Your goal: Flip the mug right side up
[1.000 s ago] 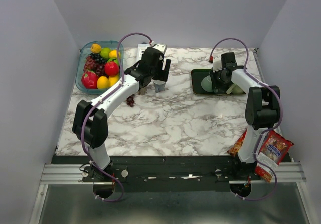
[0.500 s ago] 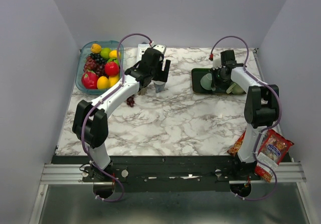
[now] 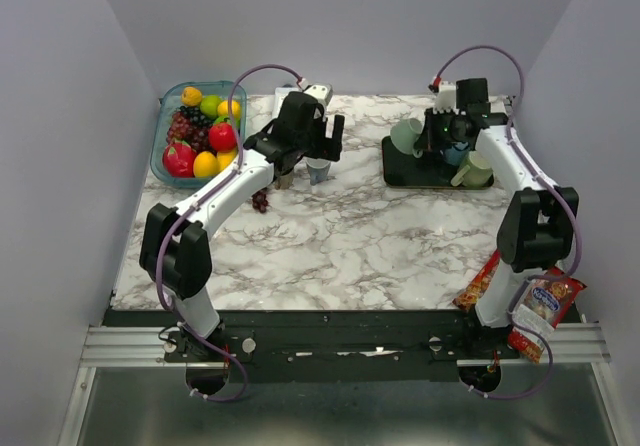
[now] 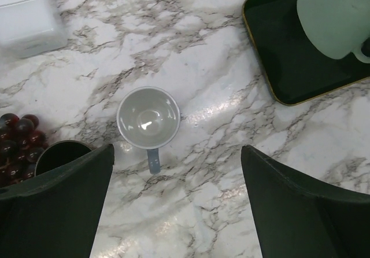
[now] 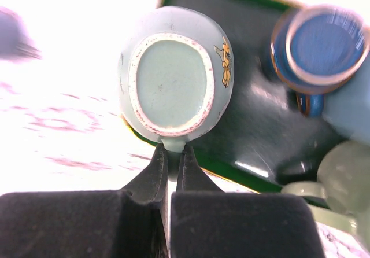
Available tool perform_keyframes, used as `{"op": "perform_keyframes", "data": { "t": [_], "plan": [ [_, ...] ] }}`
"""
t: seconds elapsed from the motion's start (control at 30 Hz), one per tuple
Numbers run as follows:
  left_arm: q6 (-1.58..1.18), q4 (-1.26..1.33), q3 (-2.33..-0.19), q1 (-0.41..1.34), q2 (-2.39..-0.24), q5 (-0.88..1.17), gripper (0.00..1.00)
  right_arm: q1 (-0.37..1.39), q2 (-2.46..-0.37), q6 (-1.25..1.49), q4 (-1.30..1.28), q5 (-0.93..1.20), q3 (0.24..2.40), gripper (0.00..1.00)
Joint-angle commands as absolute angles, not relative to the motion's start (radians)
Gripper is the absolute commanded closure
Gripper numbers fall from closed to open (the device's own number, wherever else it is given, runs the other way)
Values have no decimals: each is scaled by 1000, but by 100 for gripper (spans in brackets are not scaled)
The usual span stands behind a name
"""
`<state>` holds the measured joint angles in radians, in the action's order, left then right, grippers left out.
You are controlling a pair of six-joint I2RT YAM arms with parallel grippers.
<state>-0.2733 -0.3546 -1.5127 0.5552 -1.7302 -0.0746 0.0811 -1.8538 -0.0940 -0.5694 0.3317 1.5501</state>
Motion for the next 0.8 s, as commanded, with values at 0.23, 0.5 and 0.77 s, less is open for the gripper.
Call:
{"op": "perform_keyframes", "data": {
  "t": [0.23,0.5,0.77],
  "plan": [
    [-376,-184,-1633,549,-1629,388,1,75,-1580,362,-175,768,1587,99],
    [-605,-68,-1810,549,-1666,506,1,77,-1549,991,520,973,1474,99],
    [-911,245,-1804,552,-1746,630,17,83,-1529,1161,699,963,1457,99]
  ]
}}
